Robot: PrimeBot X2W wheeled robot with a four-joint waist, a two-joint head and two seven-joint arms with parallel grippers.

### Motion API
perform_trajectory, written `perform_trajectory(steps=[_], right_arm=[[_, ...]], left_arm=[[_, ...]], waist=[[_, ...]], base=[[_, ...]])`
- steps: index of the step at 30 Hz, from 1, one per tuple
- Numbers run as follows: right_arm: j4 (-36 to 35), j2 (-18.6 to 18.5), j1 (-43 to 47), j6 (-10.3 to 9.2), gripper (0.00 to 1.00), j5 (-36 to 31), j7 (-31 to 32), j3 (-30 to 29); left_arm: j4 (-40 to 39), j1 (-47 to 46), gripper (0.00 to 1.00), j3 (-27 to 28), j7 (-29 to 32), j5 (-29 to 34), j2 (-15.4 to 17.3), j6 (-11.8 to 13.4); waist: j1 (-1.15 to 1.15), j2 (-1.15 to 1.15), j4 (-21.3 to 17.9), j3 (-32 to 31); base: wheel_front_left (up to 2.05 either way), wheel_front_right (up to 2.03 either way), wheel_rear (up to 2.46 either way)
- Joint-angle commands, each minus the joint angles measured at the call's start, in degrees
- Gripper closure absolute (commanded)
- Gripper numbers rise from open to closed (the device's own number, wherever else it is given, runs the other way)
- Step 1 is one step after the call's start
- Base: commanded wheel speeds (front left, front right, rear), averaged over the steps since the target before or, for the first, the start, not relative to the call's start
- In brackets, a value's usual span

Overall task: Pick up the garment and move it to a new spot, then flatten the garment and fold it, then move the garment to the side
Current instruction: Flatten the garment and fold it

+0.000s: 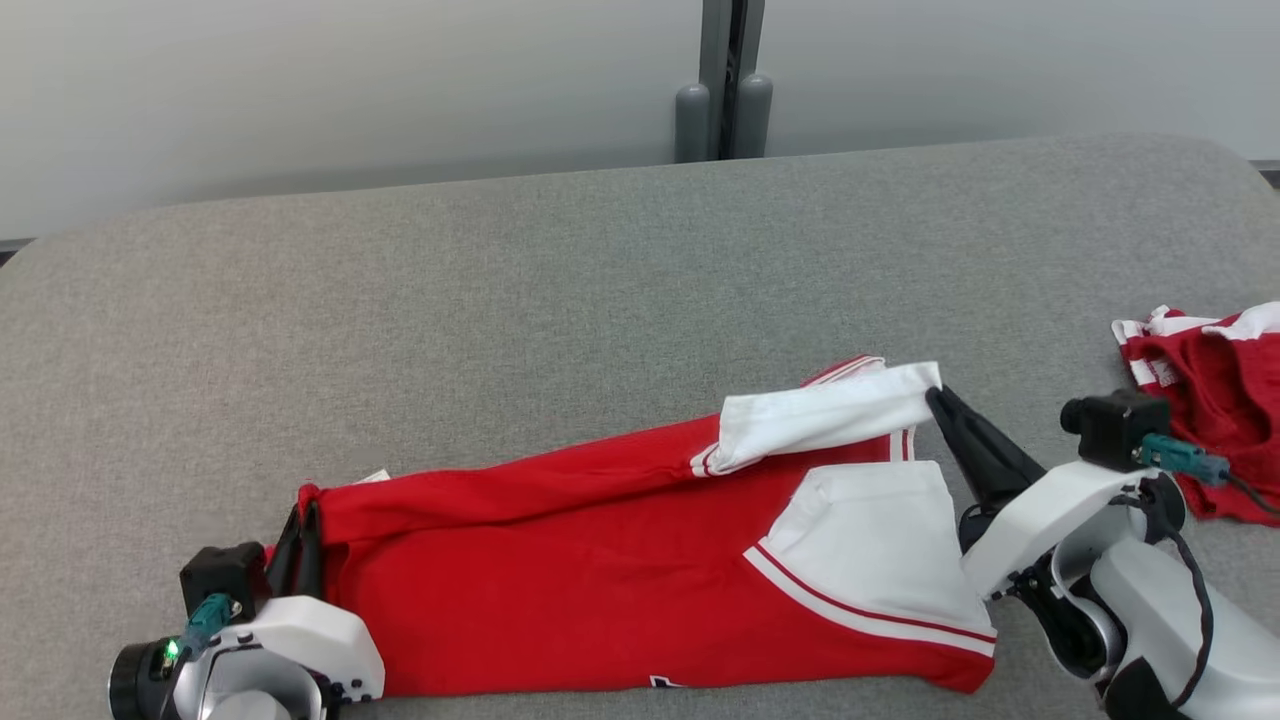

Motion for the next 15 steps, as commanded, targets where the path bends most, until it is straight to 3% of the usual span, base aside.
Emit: perform_trajectory(steps=[1, 15], right_arm=[[-0.9, 0.4, 2.4, 0.0, 1.0, -0.5, -0.3, -1.2], [-0.7, 3.5, 11.1, 0.0, 1.0, -3.4, -0.3, -5.0]], left_arm=[[-0.6, 1.7, 1.0, 1.2, -0.2, 0.7, 0.1, -0.5], [-1.1, 7.0, 1.0, 7.3, -0.2, 4.3, -2.2, -2.5]], waist=[[0.0, 0.0, -0.6, -1.0], [0.0, 0.0, -1.9, -2.3]], base=[[0.0, 0.0, 0.0], [0.0, 0.0, 0.0]])
